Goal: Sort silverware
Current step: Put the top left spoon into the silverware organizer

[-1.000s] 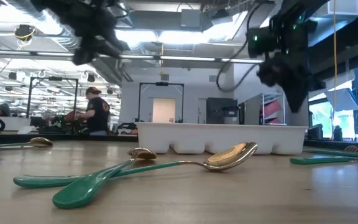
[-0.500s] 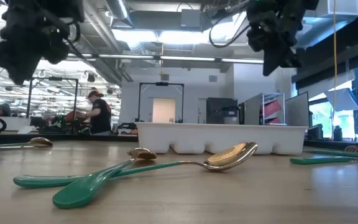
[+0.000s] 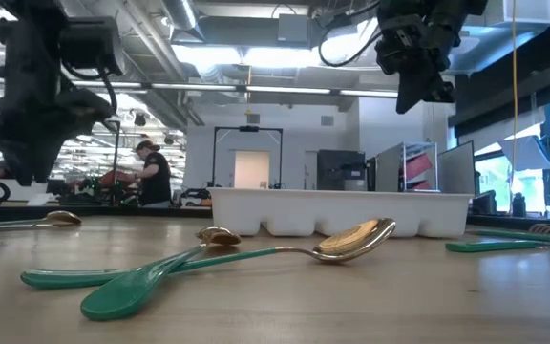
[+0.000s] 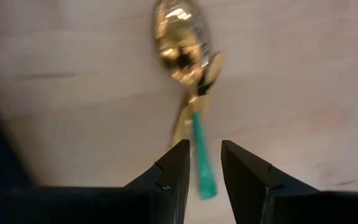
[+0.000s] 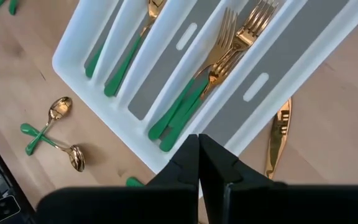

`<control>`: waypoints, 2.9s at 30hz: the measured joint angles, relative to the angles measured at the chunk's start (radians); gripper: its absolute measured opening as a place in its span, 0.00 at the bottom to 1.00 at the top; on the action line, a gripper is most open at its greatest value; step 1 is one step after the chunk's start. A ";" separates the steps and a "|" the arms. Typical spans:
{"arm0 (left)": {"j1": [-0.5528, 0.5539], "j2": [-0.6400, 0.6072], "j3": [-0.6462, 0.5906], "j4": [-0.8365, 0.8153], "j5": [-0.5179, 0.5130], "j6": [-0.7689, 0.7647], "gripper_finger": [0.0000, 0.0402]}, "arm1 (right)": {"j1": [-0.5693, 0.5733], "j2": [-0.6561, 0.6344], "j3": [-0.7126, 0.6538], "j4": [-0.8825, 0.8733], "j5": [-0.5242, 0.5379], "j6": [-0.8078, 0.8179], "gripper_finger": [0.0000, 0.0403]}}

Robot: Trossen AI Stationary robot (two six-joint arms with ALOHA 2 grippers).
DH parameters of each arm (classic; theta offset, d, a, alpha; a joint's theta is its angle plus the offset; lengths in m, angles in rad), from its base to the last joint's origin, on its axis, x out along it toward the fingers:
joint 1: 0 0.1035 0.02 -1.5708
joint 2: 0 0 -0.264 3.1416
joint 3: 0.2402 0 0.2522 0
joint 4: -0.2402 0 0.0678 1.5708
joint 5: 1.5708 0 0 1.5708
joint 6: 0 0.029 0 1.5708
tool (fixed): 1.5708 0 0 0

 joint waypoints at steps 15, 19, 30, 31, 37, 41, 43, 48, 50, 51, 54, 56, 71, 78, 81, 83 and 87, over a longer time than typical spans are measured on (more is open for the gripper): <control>0.001 0.001 -0.129 0.156 -0.065 -0.097 0.21 | 0.000 0.000 0.000 0.001 -0.001 -0.002 0.01; 0.001 0.003 -0.129 0.190 -0.116 -0.096 0.21 | -0.001 0.000 0.000 0.001 -0.002 -0.021 0.01; 0.001 0.053 -0.129 0.210 -0.123 -0.103 0.21 | -0.001 0.000 0.000 0.001 -0.016 -0.028 0.01; 0.001 0.061 -0.129 0.217 -0.123 -0.103 0.21 | -0.001 0.000 0.000 0.001 -0.016 -0.028 0.01; 0.001 0.127 -0.129 0.227 -0.123 -0.095 0.21 | 0.000 0.000 0.000 0.001 -0.016 -0.046 0.01; 0.001 0.152 -0.124 0.230 -0.123 -0.095 0.20 | 0.000 0.000 0.000 0.001 -0.016 -0.053 0.01; 0.001 0.153 -0.125 0.233 -0.123 -0.095 0.17 | 0.000 0.000 0.000 0.001 -0.016 -0.054 0.01; 0.001 0.154 -0.126 0.239 -0.123 -0.095 0.04 | 0.000 0.000 0.000 0.001 -0.016 -0.060 0.01; 0.001 0.153 -0.126 0.239 -0.122 -0.095 0.02 | 0.000 0.000 0.000 0.001 -0.016 -0.077 0.01; 0.001 0.152 -0.127 0.240 -0.120 -0.095 0.03 | 0.000 0.000 0.000 0.001 -0.016 -0.080 0.01; 0.001 0.143 -0.128 0.241 -0.112 -0.099 0.03 | 0.000 0.000 0.000 0.001 -0.016 -0.081 0.01; 0.001 0.129 -0.130 0.249 -0.102 -0.100 0.02 | 0.000 0.000 0.000 0.001 -0.016 -0.090 0.01; 0.000 -0.071 -0.118 0.690 -0.053 -0.197 0.01 | 0.000 0.000 0.000 0.002 -0.016 -0.184 0.01; 0.000 0.021 -0.117 1.170 -0.168 -0.146 0.02 | 0.000 0.000 0.000 0.017 -0.015 -0.230 0.01; 0.000 0.112 -0.116 1.329 -0.233 -0.121 0.01 | -0.001 0.000 0.000 0.052 -0.015 -0.240 0.01; 0.000 0.191 -0.116 1.425 -0.258 -0.120 0.01 | 0.000 0.000 0.000 0.075 -0.015 -0.259 0.01; 0.000 0.367 -0.116 1.617 -0.264 -0.151 0.02 | 0.000 0.000 0.000 0.102 -0.015 -0.292 0.01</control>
